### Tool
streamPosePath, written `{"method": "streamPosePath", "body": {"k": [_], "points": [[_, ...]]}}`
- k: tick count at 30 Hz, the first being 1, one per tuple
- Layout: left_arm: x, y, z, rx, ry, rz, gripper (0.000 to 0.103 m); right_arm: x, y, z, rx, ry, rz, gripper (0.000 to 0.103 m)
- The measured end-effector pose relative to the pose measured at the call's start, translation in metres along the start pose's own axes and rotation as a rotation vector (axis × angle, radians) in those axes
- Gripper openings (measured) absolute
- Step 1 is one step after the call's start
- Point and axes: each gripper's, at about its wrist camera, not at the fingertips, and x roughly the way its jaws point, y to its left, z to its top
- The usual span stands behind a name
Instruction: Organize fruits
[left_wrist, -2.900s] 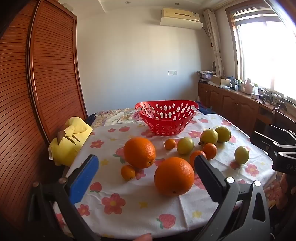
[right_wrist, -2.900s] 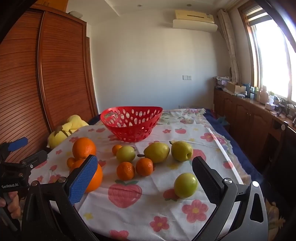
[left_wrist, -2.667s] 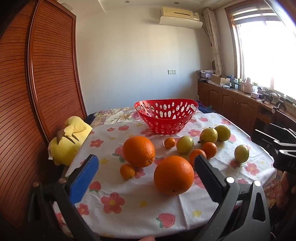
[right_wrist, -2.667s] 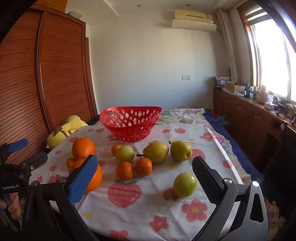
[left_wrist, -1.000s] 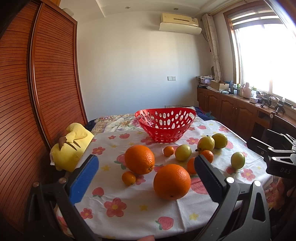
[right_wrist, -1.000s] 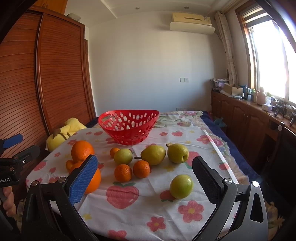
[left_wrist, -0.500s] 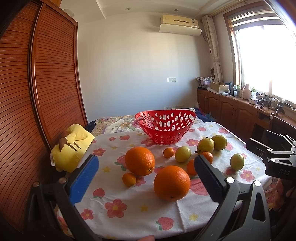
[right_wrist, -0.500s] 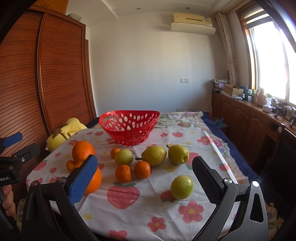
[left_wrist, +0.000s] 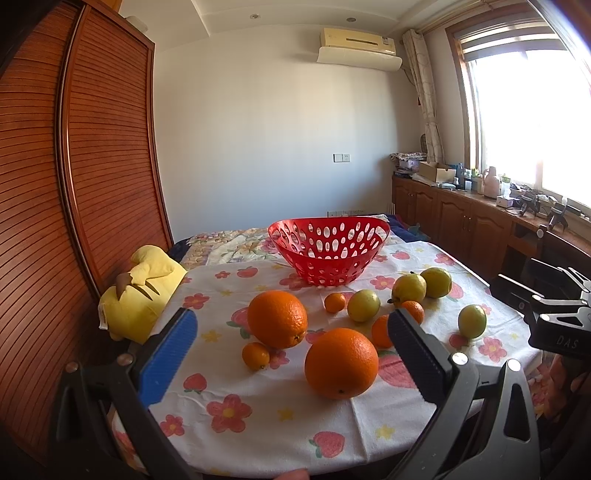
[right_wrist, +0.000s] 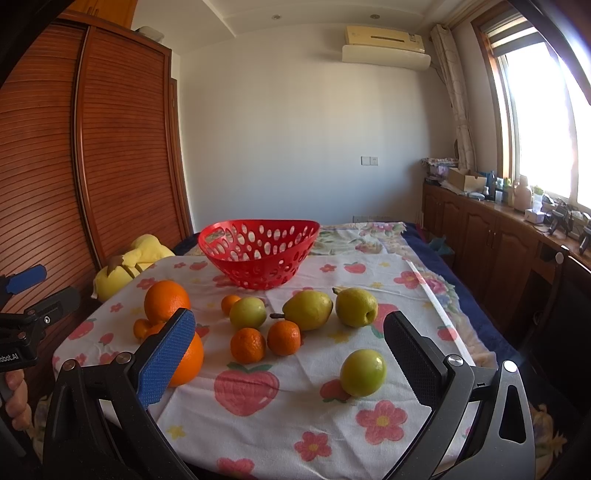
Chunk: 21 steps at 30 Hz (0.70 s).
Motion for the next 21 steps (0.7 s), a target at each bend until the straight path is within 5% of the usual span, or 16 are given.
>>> {"method": "streamPosePath", "body": {"k": [21], "points": [[0.063, 0.004, -0.040, -0.023, 0.144, -0.069, 0.103, 0.046, -0.037, -0.032, 0.009, 0.152, -0.009, 0.100]]}}
